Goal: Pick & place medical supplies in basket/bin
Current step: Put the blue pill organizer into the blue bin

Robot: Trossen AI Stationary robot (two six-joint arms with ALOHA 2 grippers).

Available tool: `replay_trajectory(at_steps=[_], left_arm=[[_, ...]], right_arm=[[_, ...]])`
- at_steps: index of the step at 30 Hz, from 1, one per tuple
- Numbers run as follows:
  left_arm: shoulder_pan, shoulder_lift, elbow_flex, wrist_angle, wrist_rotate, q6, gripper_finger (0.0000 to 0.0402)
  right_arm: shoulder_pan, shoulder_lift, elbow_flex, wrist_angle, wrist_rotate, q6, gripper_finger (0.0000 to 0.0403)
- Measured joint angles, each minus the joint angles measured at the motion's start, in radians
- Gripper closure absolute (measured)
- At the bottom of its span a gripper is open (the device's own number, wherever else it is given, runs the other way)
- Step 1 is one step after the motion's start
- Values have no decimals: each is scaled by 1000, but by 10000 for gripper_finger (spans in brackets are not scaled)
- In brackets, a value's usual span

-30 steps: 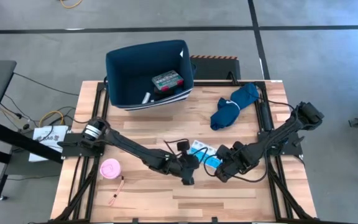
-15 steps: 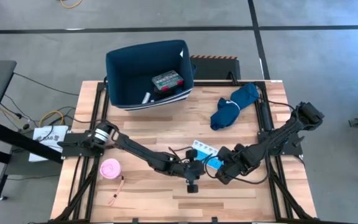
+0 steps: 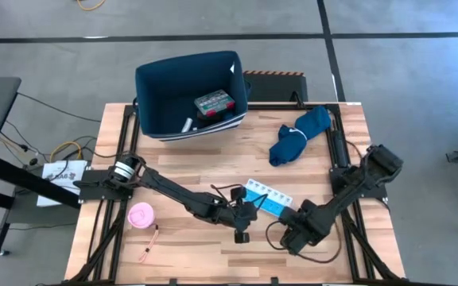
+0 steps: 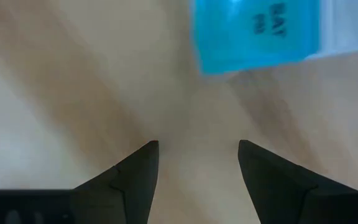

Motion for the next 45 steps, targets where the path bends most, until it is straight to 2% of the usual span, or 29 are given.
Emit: replay_trajectory(at_steps=[4, 8, 12, 14, 21, 24, 27, 31, 33, 39, 42, 45], left_arm=[[0, -38, 0, -32, -2, -16, 401], [-6, -59, 0, -44, -3, -19, 401], [-10, -59, 1, -54, 3, -19, 401], [-9, -59, 1, -66, 7, -28, 401], [-35, -75, 1, -154, -1, -81, 401], [-49, -84, 1, -245, -69, -163, 401], [-57, -84, 0, -347, -189, -223, 401], [-44, -84, 0, -355, -361, -261, 401], [-19, -84, 0, -314, -392, -257, 401], [50, -85, -42, -98, -281, -162, 401], [64, -78, -76, -60, -189, -140, 401], [47, -83, -88, -42, -111, -152, 401]], right_arm=[[-45, 54, 15, 7, 8, -81, 187], [-85, 42, 28, 7, 3, -162, 187], [-135, -1, 28, 43, 149, -215, 187], [-170, -22, 30, 59, 174, -253, 187], [-282, -16, 30, 183, 149, -429, 187], [-298, -15, 31, 256, 79, -479, 187], [-297, -28, 46, 245, 72, -498, 187], [-302, -70, 82, 199, 121, -519, 187], [-311, -103, 102, 142, 180, -533, 187], [-403, -225, 124, -89, 366, -560, 187], [-500, -270, 130, -56, 356, -651, 187], [-610, -261, 128, 34, 286, -791, 187]])
